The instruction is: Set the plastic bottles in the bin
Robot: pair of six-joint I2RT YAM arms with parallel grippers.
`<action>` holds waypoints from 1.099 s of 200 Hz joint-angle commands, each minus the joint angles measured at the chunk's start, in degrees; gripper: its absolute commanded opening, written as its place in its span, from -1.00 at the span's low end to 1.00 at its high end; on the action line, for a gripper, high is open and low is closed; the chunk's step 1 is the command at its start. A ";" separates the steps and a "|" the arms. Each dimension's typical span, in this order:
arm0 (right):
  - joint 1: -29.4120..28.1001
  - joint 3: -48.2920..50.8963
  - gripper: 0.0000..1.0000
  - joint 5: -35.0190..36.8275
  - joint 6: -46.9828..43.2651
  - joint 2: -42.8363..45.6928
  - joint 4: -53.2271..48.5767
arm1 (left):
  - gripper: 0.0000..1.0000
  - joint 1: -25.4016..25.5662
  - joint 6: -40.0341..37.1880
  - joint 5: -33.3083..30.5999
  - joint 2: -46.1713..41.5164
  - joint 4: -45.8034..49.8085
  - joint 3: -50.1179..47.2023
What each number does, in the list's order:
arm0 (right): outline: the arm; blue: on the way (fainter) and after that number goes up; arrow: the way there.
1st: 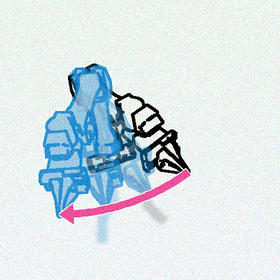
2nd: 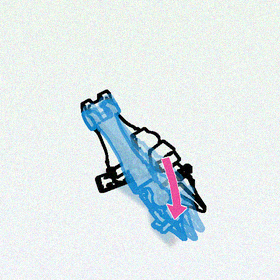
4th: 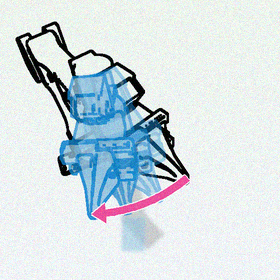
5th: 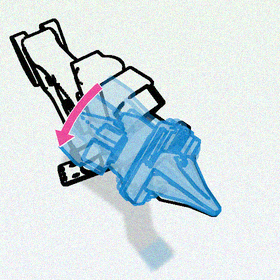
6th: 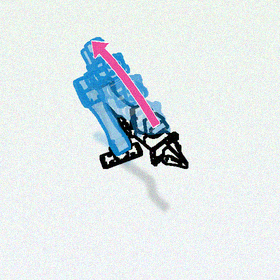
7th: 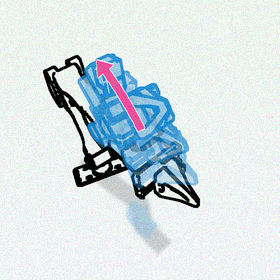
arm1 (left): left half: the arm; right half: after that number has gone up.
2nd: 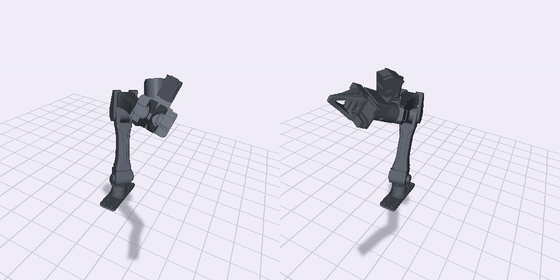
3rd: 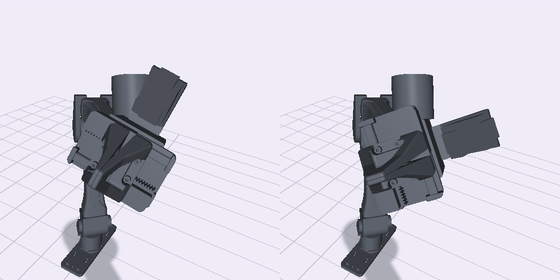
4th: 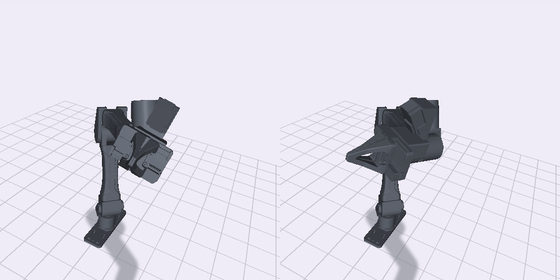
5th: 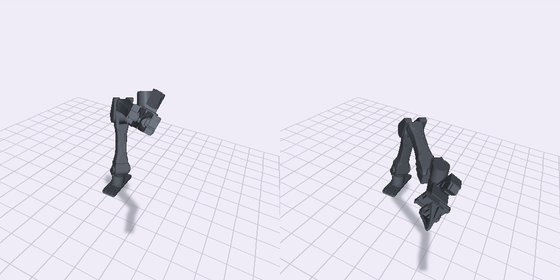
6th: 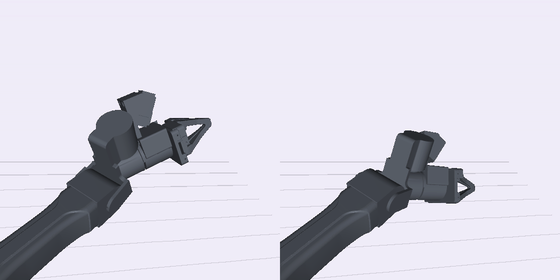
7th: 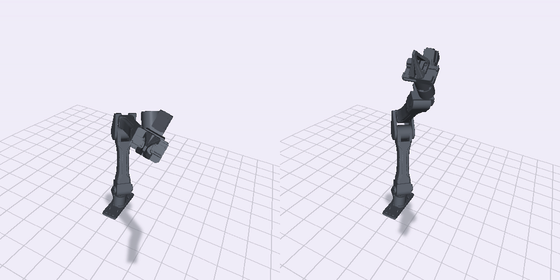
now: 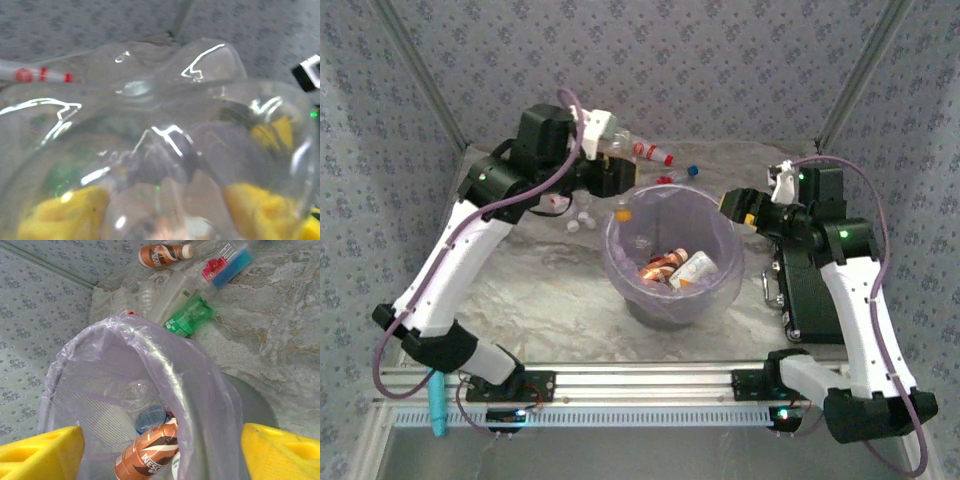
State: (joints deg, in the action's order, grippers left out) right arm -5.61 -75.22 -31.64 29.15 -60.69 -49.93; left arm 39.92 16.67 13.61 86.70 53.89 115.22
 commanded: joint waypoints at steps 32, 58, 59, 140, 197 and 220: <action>3.17 1.52 0.30 -6.76 -0.41 0.83 -5.73 | -1.00 4.37 -8.20 13.12 6.34 6.98 5.67; 3.40 2.87 0.05 -7.55 -1.31 0.88 -6.06 | -1.00 6.16 -10.90 14.43 10.26 10.27 7.57; 3.36 2.92 0.04 -7.69 -1.39 0.90 -6.02 | -1.00 6.24 -10.93 14.52 10.38 10.32 7.66; 3.34 5.41 -0.37 -9.49 -2.43 0.96 -5.26 | -1.00 12.24 -14.82 15.62 16.91 12.08 1.85; 3.37 6.08 -0.40 -8.75 -2.34 0.57 -4.15 | -0.89 15.32 -17.08 17.33 17.94 12.25 -6.01; 3.33 6.09 -0.41 -8.38 -2.25 0.41 -3.94 | -0.29 15.45 -16.55 17.81 17.98 10.97 -8.07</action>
State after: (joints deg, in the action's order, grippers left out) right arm -2.59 -69.23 -39.72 27.62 -60.27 -54.39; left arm 54.92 1.41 29.02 104.12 64.27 108.68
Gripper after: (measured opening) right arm 0.297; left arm 0.563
